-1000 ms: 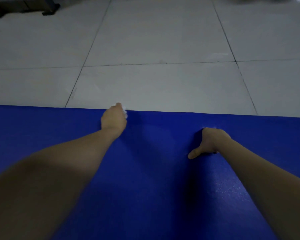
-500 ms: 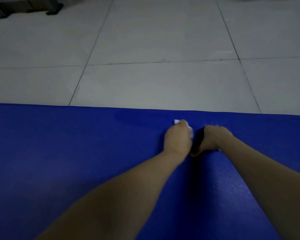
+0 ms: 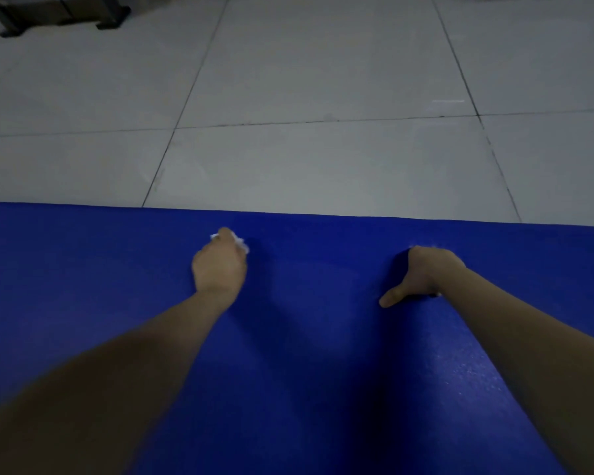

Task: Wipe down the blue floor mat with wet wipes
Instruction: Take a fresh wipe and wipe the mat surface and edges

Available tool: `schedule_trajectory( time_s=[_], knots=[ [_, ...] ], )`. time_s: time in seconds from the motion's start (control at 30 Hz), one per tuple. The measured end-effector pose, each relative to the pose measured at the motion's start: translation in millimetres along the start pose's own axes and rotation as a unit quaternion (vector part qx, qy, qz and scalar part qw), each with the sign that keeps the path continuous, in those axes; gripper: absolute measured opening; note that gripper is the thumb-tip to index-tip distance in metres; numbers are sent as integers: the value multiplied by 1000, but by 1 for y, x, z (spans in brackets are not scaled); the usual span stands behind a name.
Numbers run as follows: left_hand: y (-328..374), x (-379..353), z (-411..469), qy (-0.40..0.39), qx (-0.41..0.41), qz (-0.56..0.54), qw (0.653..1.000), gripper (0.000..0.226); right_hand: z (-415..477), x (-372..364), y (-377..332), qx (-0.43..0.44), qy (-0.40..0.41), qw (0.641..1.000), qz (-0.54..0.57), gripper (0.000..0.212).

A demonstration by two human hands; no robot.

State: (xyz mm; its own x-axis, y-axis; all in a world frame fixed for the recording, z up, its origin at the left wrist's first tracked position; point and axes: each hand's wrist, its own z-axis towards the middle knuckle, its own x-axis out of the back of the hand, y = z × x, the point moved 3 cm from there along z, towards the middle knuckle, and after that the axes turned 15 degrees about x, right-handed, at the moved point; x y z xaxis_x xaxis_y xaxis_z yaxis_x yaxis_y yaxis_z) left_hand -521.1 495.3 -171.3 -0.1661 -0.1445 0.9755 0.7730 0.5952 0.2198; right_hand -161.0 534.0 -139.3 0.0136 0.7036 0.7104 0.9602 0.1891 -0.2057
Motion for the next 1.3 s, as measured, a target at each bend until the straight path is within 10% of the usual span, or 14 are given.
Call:
schedule_trajectory(
  time_s=[0.23,0.57,0.67,1.1,1.3],
  knots=[
    [46,-7,-40,-43,34,2,998,26,0,1,-1,-4,0,1000,-5,85],
    [172,-26,-168,-109,-236,-21,965,13,5,0,3,4,21,999,-28,50],
    [151,-25,-154,-63,-307,-3,950,11,4,-1,2,5,0,1000,-18,72],
    [-11,-5,-37,-7,26,-6,1000,26,0,1,0,6,7,1000,-9,86],
    [51,-11,-94,-40,-36,27,998,16,-1,2,-2,3,4,1000,-9,85]
  ],
)
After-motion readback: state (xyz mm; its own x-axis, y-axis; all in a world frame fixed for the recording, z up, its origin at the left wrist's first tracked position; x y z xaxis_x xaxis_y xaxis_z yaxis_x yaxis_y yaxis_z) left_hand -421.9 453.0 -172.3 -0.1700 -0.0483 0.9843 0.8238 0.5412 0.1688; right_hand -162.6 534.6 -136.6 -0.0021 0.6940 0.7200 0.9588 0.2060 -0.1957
